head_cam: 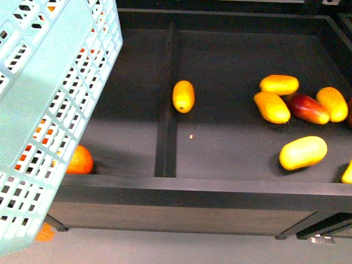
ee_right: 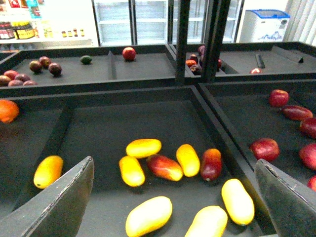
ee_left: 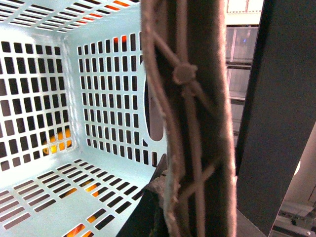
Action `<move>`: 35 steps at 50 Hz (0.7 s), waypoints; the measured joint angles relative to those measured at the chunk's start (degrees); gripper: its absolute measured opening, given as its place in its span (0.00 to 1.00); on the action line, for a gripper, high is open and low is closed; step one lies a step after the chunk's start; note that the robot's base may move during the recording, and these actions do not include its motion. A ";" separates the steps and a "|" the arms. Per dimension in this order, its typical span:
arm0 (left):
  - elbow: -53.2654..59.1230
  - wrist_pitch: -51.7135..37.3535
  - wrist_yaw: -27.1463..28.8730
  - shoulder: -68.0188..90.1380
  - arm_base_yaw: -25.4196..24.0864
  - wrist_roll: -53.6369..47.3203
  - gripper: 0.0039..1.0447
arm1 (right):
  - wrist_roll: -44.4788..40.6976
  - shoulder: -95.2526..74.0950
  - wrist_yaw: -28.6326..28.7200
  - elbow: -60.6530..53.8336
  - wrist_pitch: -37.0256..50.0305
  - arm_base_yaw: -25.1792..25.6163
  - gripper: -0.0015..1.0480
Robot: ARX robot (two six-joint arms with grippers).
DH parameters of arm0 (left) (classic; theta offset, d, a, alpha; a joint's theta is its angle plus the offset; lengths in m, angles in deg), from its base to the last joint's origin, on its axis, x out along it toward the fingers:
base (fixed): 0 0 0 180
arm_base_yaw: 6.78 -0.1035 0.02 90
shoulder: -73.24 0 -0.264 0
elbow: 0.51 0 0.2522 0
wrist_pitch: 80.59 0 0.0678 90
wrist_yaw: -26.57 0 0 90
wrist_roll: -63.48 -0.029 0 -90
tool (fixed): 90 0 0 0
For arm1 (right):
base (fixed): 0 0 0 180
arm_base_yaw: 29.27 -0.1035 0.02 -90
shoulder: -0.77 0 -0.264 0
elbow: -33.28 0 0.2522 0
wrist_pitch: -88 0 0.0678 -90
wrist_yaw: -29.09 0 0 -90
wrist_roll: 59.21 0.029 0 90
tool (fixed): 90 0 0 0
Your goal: Pick mango and avocado into basket
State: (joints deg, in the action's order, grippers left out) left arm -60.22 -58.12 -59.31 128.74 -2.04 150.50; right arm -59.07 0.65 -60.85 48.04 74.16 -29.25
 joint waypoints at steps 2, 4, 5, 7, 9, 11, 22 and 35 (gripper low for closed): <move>0.00 0.00 -0.09 0.00 -0.04 0.04 0.04 | 0.00 0.00 0.28 0.00 0.00 0.02 0.92; 0.02 0.00 0.09 0.11 -0.26 0.04 0.04 | 0.00 -0.04 0.35 0.00 0.00 0.02 0.92; 0.02 0.00 0.70 0.15 -0.44 0.09 0.04 | 0.00 -0.07 0.50 0.00 0.00 0.02 0.92; 0.02 0.00 1.70 0.11 -0.59 -0.35 0.04 | 0.00 0.00 0.46 0.00 0.00 0.02 0.92; 0.00 0.00 1.86 -0.13 -0.59 -0.83 0.04 | 0.00 0.00 0.37 0.00 0.00 0.02 0.92; 0.00 0.00 1.55 -0.15 -0.57 -0.83 0.04 | 0.00 -0.04 0.20 0.00 0.00 0.02 0.92; -0.37 1.22 -1.05 0.33 -0.26 -0.68 0.04 | 0.00 -0.02 0.17 0.00 0.00 0.02 0.92; -10.64 14.86 -6.62 12.35 4.31 -23.52 0.04 | 0.00 -0.04 0.00 0.00 0.00 0.02 0.92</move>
State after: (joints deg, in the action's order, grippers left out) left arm -70.87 -43.26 -65.93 141.09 2.26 126.99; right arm -59.07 0.60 -60.85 48.04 74.16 -29.23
